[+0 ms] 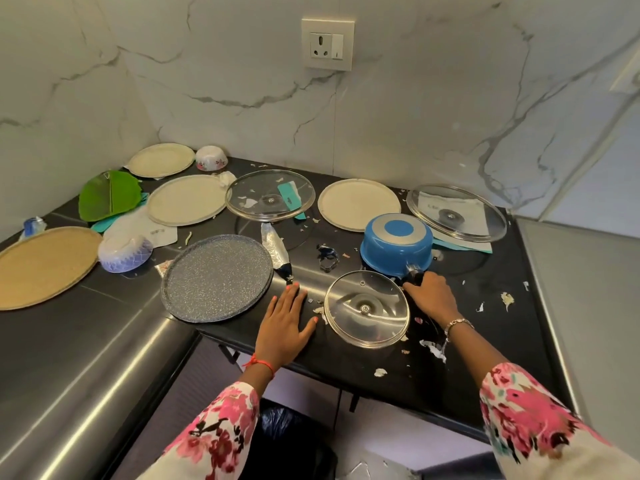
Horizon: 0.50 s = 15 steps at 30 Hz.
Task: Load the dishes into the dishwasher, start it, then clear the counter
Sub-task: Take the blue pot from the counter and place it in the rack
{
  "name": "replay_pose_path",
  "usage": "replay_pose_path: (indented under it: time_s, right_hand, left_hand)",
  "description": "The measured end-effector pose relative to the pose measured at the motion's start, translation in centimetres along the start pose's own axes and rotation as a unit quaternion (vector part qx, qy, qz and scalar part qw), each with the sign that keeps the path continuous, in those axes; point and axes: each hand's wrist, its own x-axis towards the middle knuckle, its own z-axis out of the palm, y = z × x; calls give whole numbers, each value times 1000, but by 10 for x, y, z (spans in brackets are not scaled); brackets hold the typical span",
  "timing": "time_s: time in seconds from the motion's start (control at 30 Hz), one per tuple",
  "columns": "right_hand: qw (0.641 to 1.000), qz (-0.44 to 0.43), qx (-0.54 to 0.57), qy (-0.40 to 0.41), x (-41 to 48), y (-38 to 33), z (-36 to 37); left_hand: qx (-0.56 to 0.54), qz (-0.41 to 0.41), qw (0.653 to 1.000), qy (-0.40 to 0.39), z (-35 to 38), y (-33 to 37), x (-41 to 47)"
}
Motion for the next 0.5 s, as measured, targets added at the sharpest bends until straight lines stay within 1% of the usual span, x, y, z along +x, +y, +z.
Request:
replay_pose_path:
  time_s: [0.13, 0.3, 0.5]
  right_hand:
    - [998, 12, 68, 11, -4, 9, -2]
    - [996, -1, 90, 23, -18, 25, -5]
    - [993, -3, 116, 34, -52, 50, -19]
  left_hand:
    - [8, -6, 1000, -7, -1, 3, -1]
    - [24, -27, 999, -33, -2, 11, -8]
    - [-6, -35, 997, -71, -5, 20, -47]
